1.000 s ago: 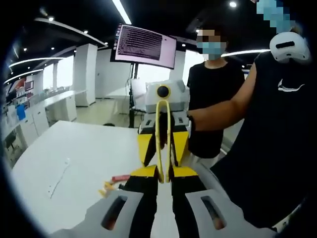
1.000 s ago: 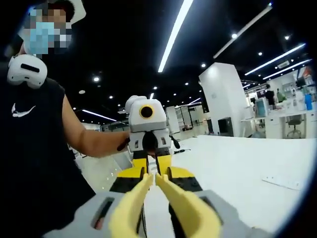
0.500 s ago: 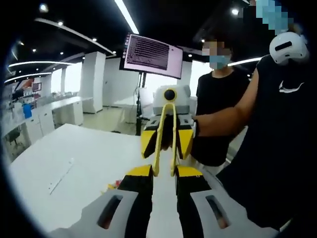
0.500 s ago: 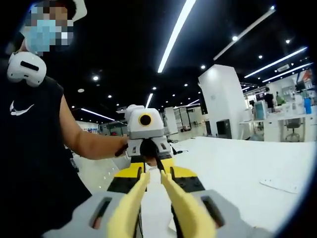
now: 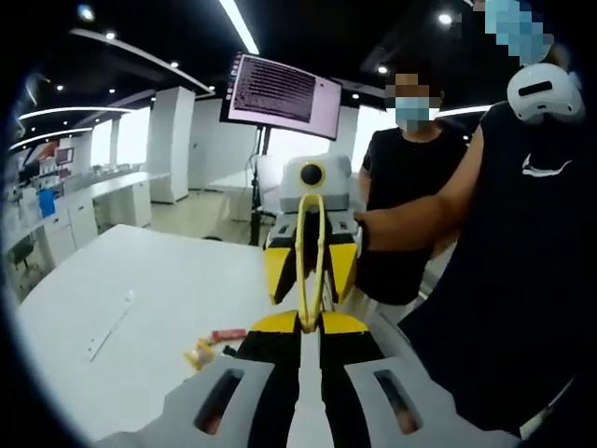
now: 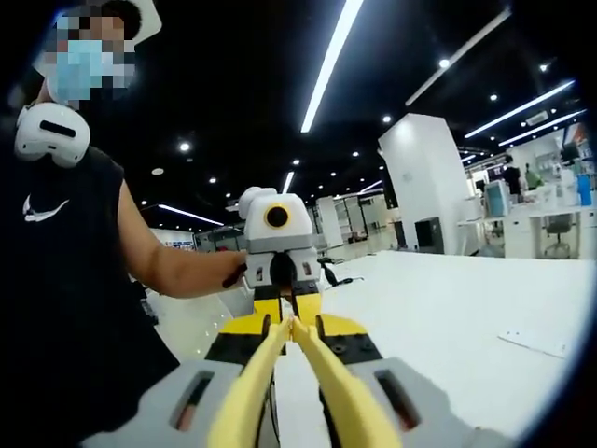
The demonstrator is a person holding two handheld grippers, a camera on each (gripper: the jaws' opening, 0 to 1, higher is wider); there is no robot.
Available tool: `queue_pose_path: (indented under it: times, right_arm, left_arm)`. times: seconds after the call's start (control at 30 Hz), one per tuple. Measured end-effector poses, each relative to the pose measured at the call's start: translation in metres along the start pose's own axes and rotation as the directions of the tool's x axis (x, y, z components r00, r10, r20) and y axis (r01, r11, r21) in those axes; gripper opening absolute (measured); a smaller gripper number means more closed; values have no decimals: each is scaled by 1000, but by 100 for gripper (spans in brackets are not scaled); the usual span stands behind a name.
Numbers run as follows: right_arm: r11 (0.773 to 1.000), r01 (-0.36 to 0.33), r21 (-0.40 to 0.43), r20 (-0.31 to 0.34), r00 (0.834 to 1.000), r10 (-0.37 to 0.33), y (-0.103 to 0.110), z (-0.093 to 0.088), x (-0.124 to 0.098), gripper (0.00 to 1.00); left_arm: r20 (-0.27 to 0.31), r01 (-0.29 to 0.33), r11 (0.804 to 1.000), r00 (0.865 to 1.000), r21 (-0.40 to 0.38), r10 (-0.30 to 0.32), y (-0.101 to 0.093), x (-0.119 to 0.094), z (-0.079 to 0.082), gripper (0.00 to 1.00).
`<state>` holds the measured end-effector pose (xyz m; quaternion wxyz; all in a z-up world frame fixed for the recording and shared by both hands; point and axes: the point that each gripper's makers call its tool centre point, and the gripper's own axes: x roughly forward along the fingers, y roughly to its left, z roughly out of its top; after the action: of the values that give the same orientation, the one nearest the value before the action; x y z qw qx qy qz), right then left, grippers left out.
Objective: Place the target food into the container with the food tongs after gripping and lifting it, then release it inside without dropping or visibly crushing the food.
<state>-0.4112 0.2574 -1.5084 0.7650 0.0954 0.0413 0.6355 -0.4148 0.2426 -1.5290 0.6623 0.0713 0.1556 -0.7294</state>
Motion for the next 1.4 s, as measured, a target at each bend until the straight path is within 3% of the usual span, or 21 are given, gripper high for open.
queue_pose_path:
  times: [0.5, 0.57, 0.7, 0.77, 0.93, 1.03, 1.17, 1.4]
  right_arm:
    - [1000, 6, 10, -5, 1000, -6, -6, -3, 1, 20]
    - [999, 13, -31, 13, 1000, -13, -7, -1, 1, 20]
    - [999, 46, -24, 4, 999, -46, -13, -3, -1, 22]
    - [999, 40, -27, 6, 999, -39, -12, 1, -2, 23]
    - [996, 73, -45, -7, 997, -73, -17, 5, -1, 26]
    - [995, 86, -60, -17, 996, -87, -20, 5, -3, 26]
    - [994, 90, -54, -25, 995, -92, -20, 5, -8, 26]
    - [987, 132, -95, -62, 988, -138, -25, 2, -20, 27]
  left_arm:
    - [-8, -3, 1000, 1000, 1, 3, 4, -1, -3, 1]
    - [-8, -6, 1000, 1000, -19, 6, 5, 0, -3, 2]
    - [14, -39, 999, 999, -25, 39, 13, -2, 3, 14]
    - [19, -32, 999, 999, -15, 33, 12, -2, 4, 16]
    - [57, -86, 996, 995, 19, 84, 21, -1, 11, 25]
    - [63, -125, 992, 991, 36, 122, 25, -1, 11, 39]
    - [64, -211, 977, 976, 41, 208, 34, -9, 7, 62]
    - [90, -377, 926, 923, 11, 375, 53, -44, -5, 87]
